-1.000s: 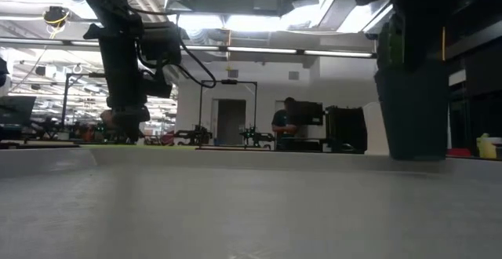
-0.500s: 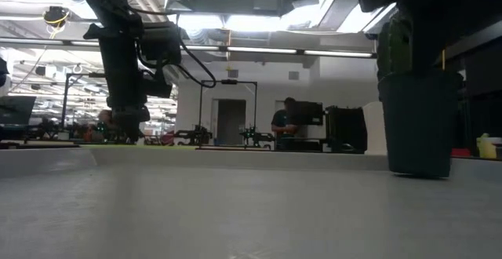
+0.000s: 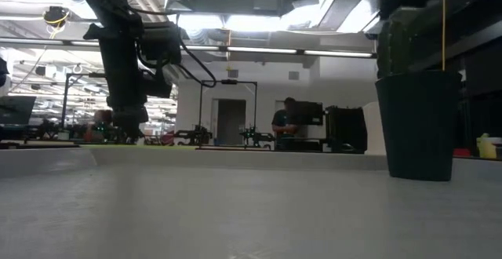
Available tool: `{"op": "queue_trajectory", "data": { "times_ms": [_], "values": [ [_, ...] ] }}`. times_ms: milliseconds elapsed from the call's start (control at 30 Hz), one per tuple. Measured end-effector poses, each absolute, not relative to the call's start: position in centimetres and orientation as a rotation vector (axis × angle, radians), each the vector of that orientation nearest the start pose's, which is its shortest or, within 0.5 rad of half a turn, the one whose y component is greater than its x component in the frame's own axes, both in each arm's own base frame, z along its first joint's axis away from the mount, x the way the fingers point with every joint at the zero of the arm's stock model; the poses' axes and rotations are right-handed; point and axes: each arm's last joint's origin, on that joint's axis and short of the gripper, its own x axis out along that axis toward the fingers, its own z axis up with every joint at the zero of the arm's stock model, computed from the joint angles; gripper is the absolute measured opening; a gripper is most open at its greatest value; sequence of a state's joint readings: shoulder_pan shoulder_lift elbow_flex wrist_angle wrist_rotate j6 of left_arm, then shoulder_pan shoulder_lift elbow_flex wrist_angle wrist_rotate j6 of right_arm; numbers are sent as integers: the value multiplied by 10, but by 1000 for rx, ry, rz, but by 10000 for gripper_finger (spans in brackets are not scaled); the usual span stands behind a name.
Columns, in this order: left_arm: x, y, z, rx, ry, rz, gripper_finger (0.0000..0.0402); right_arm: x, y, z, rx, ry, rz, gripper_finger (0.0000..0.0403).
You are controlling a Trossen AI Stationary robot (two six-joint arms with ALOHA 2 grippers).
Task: Pick and place plate/cup/fork/spoon on tray
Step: Put the green plate on the left side of the gray tray
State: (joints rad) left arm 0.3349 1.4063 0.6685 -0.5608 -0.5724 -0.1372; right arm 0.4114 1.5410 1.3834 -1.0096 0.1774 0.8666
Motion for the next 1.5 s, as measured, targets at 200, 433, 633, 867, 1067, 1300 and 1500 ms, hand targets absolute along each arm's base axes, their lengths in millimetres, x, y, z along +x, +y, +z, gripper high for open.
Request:
{"op": "queue_trajectory", "data": {
  "times_ms": [200,433,633,867,1067,1300,1500],
  "values": [
    [205,82,157,-2,1166,1083,50,285,113,329,303,934,-318,53],
    [212,57,155,131,1255,838,50,288,113,343,253,868,-306,53],
    [214,43,153,157,1305,651,50,286,114,341,243,883,-307,53],
    [204,28,160,296,1389,522,50,275,119,337,183,965,-315,53],
    [199,16,175,354,1226,447,50,268,122,335,160,972,-372,53],
    [179,15,157,315,1097,452,50,265,128,335,127,949,-379,53],
    [174,23,149,322,1112,552,50,265,127,335,120,944,-385,53]
  ]
}}
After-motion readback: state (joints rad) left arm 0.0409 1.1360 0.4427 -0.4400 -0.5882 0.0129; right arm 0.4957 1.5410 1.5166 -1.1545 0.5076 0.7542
